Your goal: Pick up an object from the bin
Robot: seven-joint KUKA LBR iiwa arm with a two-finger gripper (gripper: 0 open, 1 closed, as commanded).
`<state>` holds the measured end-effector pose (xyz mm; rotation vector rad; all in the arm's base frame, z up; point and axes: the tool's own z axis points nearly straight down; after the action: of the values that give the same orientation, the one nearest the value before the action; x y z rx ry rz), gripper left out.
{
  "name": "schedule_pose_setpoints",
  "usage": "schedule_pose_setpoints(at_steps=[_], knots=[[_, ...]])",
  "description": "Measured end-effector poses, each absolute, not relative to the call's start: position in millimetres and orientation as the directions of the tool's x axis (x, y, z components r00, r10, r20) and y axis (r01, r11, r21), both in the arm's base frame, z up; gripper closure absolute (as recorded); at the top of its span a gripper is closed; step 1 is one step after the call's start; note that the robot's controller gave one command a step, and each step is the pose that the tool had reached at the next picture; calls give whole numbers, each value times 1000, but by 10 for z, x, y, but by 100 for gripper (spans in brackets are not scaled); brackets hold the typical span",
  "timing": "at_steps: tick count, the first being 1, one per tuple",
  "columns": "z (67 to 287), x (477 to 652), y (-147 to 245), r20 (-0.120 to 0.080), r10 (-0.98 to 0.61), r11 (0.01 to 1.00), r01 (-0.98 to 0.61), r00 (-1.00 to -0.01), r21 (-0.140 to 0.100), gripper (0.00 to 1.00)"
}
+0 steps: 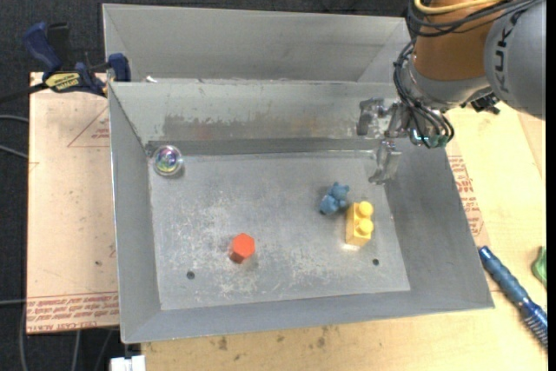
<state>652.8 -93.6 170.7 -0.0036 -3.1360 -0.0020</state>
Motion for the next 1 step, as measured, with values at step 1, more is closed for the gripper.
schedule_pose_setpoints(at_steps=[1], knots=[[668, 6084, -464, 4, -224, 975, -224, -975, 4, 0]])
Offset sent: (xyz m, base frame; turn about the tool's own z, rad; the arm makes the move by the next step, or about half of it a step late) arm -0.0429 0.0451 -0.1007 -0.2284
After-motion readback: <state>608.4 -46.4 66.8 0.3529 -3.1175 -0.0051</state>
